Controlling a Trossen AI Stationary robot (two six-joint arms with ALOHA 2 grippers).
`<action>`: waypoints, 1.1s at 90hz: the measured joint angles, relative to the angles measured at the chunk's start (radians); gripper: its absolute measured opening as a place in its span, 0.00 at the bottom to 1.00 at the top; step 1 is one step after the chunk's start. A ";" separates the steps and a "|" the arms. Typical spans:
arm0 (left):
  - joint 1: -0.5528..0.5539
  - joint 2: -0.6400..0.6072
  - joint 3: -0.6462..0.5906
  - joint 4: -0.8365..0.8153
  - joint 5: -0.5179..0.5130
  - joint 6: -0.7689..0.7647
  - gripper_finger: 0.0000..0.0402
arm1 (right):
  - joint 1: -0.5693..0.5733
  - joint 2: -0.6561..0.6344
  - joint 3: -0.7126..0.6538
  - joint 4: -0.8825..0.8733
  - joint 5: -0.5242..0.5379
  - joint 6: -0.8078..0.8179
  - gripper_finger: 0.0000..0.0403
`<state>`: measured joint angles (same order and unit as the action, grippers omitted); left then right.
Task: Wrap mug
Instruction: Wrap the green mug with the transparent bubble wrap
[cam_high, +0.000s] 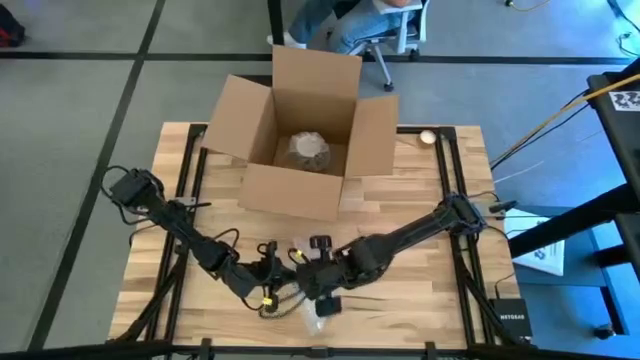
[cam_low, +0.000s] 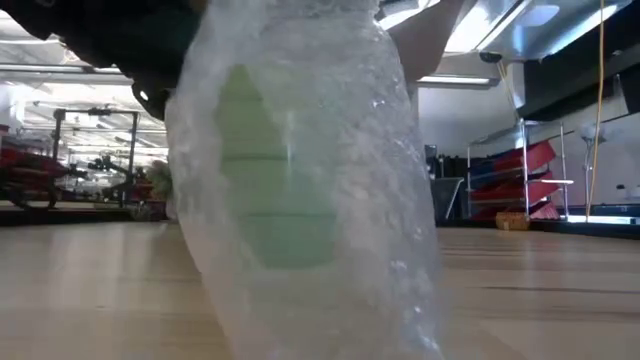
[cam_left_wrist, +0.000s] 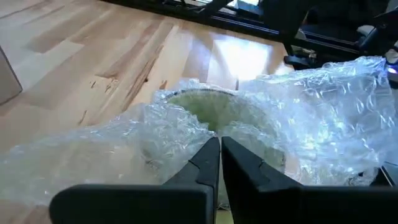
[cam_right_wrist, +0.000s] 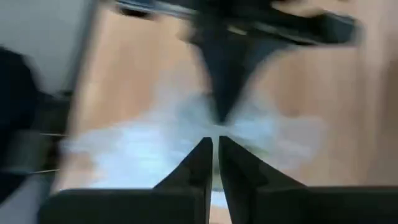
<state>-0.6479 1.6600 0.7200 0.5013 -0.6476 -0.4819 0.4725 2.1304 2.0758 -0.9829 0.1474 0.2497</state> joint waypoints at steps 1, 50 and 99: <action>0.000 0.000 0.000 0.000 0.000 0.000 0.00 | 0.002 0.000 -0.003 0.008 -0.005 0.000 0.04; 0.000 -0.002 0.000 0.015 -0.002 0.008 0.00 | -0.074 0.168 -0.101 0.095 -0.028 0.055 0.04; -0.006 -0.002 0.000 0.010 0.001 0.014 0.00 | 0.018 0.123 0.186 -0.316 0.024 0.091 0.04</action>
<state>-0.6537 1.6577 0.7200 0.5113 -0.6468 -0.4681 0.4908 2.2529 2.2615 -1.2993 0.1717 0.3411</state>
